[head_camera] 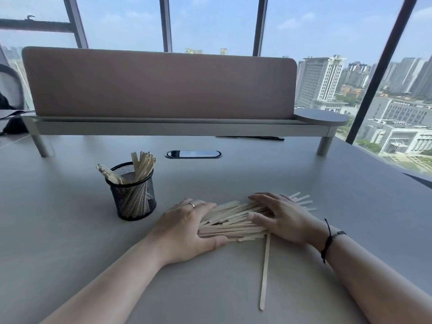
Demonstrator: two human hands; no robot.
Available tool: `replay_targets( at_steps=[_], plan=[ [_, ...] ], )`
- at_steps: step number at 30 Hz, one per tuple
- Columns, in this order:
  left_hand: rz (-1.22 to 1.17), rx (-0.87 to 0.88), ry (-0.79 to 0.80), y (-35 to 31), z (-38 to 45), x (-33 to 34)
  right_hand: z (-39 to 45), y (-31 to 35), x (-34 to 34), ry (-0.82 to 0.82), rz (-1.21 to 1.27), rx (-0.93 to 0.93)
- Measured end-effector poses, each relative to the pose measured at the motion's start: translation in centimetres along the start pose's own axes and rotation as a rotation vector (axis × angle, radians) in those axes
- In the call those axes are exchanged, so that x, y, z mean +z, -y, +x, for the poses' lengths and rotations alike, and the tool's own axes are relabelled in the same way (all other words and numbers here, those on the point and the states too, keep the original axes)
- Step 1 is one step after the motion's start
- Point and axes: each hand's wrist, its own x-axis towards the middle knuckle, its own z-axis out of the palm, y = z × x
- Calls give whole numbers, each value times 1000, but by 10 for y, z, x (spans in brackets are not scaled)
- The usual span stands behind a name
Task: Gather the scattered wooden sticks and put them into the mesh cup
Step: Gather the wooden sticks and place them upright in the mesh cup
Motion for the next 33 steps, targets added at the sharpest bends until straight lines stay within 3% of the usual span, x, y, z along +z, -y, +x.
replay_targets(
  at_steps=[9,17,33],
  plan=[
    [70,-5,27,-5,2,5,-3,22,23,-153,-168,-21],
    [-99,-107,29,-3,3,8,3,37,32,-287,-203,56],
    [-77,-101,-56,-6,0,8,1,44,28,-390,-227,-32]
  ],
)
